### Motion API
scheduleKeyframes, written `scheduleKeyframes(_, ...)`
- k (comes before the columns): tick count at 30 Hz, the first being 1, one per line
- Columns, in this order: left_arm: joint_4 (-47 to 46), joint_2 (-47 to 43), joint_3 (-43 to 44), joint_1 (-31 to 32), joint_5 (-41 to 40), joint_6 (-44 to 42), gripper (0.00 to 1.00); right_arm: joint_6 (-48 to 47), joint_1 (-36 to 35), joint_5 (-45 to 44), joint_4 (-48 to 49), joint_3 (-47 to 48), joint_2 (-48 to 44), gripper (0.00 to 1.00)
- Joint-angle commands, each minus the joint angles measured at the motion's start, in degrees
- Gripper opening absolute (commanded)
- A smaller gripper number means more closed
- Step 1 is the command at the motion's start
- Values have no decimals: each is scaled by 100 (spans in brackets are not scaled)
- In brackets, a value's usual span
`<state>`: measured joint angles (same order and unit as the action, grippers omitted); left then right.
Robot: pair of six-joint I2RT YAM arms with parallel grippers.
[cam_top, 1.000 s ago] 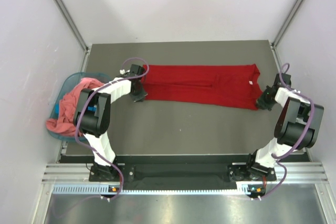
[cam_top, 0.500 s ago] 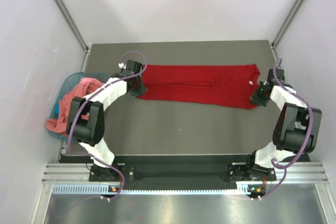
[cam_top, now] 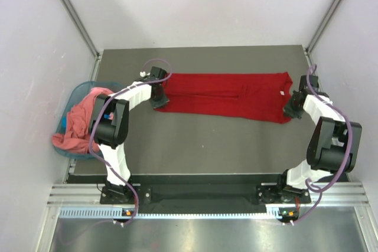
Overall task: Fold and stack the t-shirts
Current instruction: Fold the tshirt
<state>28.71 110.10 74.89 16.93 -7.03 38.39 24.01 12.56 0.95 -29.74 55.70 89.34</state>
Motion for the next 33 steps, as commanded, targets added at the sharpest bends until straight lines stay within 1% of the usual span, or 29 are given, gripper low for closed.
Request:
scheduleKeyframes(1,372,143,228,-23,-624,-7,17,-98,71,-517,-50,301,-207,4)
scheduleKeyframes(3,390,169,175,-58,-633,-16,17,-124,168,-569,29,222,-66,2)
scheduleKeyframes(6,451,196,175,-84,-651,-25,16,-177,194,-719,73,178,-13,0)
scheduleKeyframes(11,434,125,113,-84,-642,-34,16,-142,125,-676,-32,292,-469,3)
scheduleKeyframes(12,434,99,105,-84,-642,-7,16,-116,116,-362,11,318,-592,3)
scheduleKeyframes(14,434,81,105,-93,-651,10,15,-98,72,-114,47,388,-637,4)
scheduleKeyframes(15,434,73,113,-85,-668,28,15,-133,45,174,21,415,-576,4)
scheduleKeyframes(18,460,90,122,-85,-704,37,15,-142,19,667,38,415,-331,4)
scheduleKeyframes(23,548,134,148,-102,-800,46,15,-204,71,907,327,117,92,4)
scheduleKeyframes(26,662,178,183,-181,-949,46,15,-204,238,610,407,2,347,2)
scheduleKeyframes(27,688,195,175,-207,-950,28,15,-195,273,208,459,-41,356,2)
scheduleKeyframes(30,715,239,175,-251,-985,37,14,-265,405,-321,644,-165,461,2)
scheduleKeyframes(32,724,239,149,-251,-994,63,14,-265,458,-525,688,-182,532,2)
scheduleKeyframes(33,689,231,105,-251,-1028,89,14,-274,467,-569,880,-287,532,2)
